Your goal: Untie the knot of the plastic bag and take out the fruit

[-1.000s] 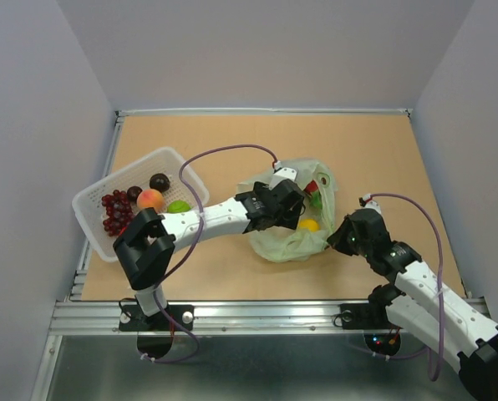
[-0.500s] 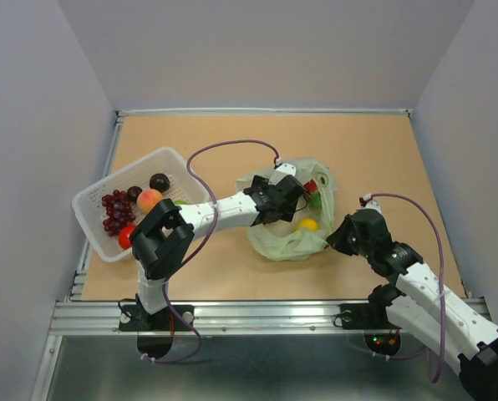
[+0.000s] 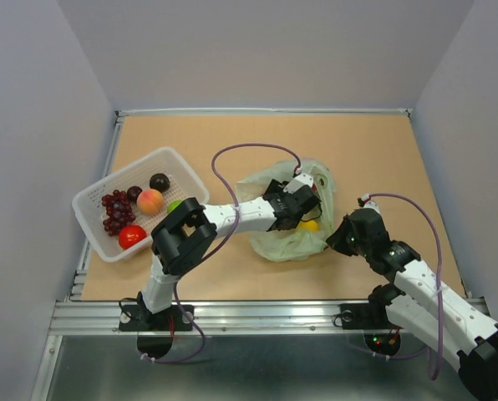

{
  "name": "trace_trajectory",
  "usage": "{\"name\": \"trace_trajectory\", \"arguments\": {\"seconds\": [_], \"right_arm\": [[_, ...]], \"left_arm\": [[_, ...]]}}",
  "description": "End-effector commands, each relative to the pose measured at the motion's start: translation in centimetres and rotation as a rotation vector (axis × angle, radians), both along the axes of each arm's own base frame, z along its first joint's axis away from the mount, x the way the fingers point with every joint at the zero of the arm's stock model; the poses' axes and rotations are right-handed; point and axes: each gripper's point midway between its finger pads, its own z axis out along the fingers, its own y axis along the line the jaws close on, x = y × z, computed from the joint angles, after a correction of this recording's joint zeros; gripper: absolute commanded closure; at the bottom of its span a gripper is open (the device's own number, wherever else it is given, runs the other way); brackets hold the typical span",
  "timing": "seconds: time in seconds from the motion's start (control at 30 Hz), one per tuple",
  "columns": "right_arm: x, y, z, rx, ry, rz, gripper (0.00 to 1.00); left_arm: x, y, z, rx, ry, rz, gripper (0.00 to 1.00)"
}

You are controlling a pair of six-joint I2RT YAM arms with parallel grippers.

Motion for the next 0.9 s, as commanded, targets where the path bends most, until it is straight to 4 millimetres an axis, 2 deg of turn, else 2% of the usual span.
{"name": "trace_trajectory", "arguments": {"seconds": [0.0,0.07,0.2,0.37,0.4,0.43,0.47,0.5,0.53,0.57,0.6,0.63,0.67,0.87], "right_arm": [[0.3,-0.3,0.1,-0.010,-0.016,-0.010,0.91],[0.2,-0.3,0.0,-0.010,-0.015,-0.012,0.91],[0.1,-0.3,-0.1,-0.005,-0.013,-0.013,0.91],[0.0,-0.3,-0.2,0.002,-0.010,-0.012,0.91],[-0.1,-0.2,-0.2,0.004,-0.010,-0.010,0.91],[-0.1,-0.2,-0.1,0.007,-0.012,-0.009,0.91],[-0.1,-0.2,-0.2,0.005,-0.009,-0.005,0.91],[-0.1,-0.2,-0.1,0.008,-0.013,-0.005,0.91],[-0.1,-0.1,-0.2,0.008,-0.010,-0.004,0.91],[-0.1,-0.1,-0.1,0.009,-0.012,-0.004,0.91],[-0.2,-0.2,-0.2,0.007,-0.010,-0.005,0.91],[-0.1,-0.1,-0.1,0.009,-0.012,-0.004,0.91],[-0.1,-0.1,0.0,0.009,-0.015,-0.003,0.91],[-0.1,-0.2,-0.1,0.007,-0.017,-0.005,0.91]], "left_arm": [[0.7,-0.6,0.9,0.054,-0.059,-0.013,0.15],[0.6,-0.8,0.2,0.074,-0.061,-0.022,0.17],[0.3,-0.6,-2.5,0.141,-0.043,-0.026,0.23],[-0.1,0.5,-5.1,0.194,-0.019,-0.012,0.44],[-0.2,0.5,-5.3,0.194,-0.016,-0.011,0.51],[-0.2,0.5,-5.4,0.192,-0.013,-0.011,0.53],[-0.4,0.6,-5.2,0.185,-0.011,-0.007,0.60],[-0.4,0.7,-5.0,0.181,-0.013,-0.007,0.70],[-0.3,0.7,-4.6,0.172,-0.016,-0.003,0.74],[-0.4,0.7,-3.8,0.161,-0.024,-0.002,0.88],[-0.4,0.7,-3.2,0.148,-0.028,0.003,0.90],[-0.4,0.7,-2.6,0.138,-0.035,0.003,0.97],[-0.5,0.9,-1.9,0.131,-0.035,0.007,0.98],[-1.9,-0.3,5.3,-0.043,-0.040,-0.031,1.00]]}}
